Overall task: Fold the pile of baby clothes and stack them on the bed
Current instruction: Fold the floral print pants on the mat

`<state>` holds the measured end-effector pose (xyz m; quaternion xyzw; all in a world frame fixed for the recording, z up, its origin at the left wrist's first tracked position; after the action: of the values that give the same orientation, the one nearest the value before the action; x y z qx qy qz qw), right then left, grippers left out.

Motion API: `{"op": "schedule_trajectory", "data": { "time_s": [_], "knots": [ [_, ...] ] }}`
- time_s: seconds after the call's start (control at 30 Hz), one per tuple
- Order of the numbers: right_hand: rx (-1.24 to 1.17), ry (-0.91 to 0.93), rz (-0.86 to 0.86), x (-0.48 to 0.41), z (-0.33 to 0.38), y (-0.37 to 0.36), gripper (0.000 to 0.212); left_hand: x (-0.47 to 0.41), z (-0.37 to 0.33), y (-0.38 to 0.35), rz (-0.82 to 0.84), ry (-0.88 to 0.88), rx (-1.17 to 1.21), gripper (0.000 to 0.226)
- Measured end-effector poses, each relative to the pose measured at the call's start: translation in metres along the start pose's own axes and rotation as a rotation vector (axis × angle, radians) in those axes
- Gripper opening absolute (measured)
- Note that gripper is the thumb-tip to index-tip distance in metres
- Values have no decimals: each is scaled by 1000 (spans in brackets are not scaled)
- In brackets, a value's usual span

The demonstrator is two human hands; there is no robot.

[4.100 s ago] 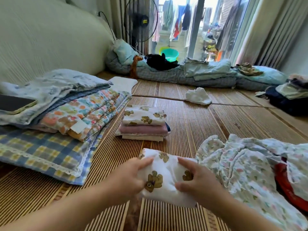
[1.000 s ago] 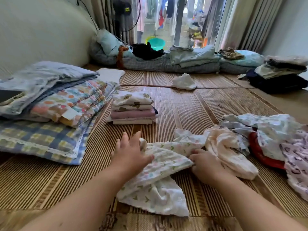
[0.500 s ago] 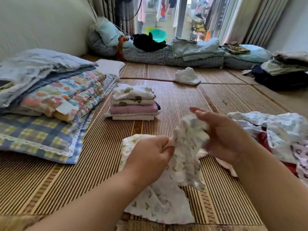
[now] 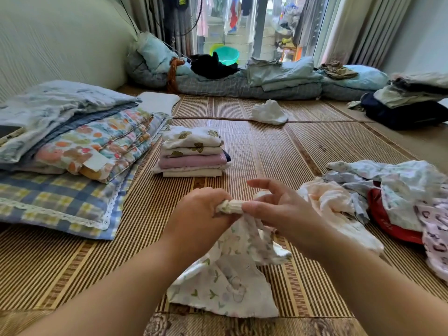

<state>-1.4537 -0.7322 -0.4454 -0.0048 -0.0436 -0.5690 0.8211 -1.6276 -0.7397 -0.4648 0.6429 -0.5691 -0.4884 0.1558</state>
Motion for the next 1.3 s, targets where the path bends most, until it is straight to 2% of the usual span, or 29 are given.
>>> {"op": "schedule_trajectory", "data": {
  "time_s": [0.07, 0.17, 0.2, 0.27, 0.4, 0.53, 0.6, 0.7, 0.73, 0.8, 0.9, 1.03, 1.13, 1.2, 1.3],
  "knots": [
    [237, 7, 31, 4, -7, 0, 58, -1, 3, 4, -61, 72, 135, 20],
    [599, 7, 90, 10, -19, -4, 14, -3, 2, 14, -143, 151, 303, 12],
    [700, 48, 48, 10, -20, -2, 11, -3, 2, 20, -162, 176, 335, 14],
    [762, 98, -62, 9, -16, 7, 27, -2, 0, 32, -196, 218, 366, 22],
    [418, 192, -261, 13, 38, 42, 23, -17, -8, 66, -212, 345, 531, 5],
    [154, 326, -359, 18, 128, 62, 20, -61, -24, 118, -109, 291, 511, 17],
    [131, 397, -364, 22, 174, 63, 24, -81, -43, 149, -76, 211, 546, 23],
    [197, 507, -387, 33, 238, 61, 21, -106, -80, 192, -29, 104, 596, 15],
    [232, 543, -385, 37, 256, 61, 20, -112, -92, 206, -34, 87, 585, 19],
    [280, 600, -365, 47, 289, 62, 20, -122, -112, 233, -47, 54, 587, 25],
    [323, 624, -340, 62, 320, 63, 17, -131, -132, 265, -76, 66, 571, 22],
    [339, 590, -330, 73, 337, 62, 21, -130, -152, 283, -71, 119, 531, 24],
    [259, 569, -286, 82, 341, 60, 21, -125, -161, 288, -60, 133, 565, 24],
    [150, 589, -181, 91, 345, 57, 24, -123, -165, 294, -58, 97, 629, 19],
    [-88, 631, 109, 108, 353, 50, 30, -118, -177, 307, -40, -16, 756, 24]
  ]
}}
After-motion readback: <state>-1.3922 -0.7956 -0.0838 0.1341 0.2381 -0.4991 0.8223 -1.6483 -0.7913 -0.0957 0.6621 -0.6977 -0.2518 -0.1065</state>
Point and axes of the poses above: each hand's wrist, its own x-axis away from the middle knuckle, its own y-axis out of the back of the hand, z = x × y, the point moved 2 cm from there along -x, towards the middle knuckle, and after that the axes turned 10 degrees about -x, right-handed, at the moved point
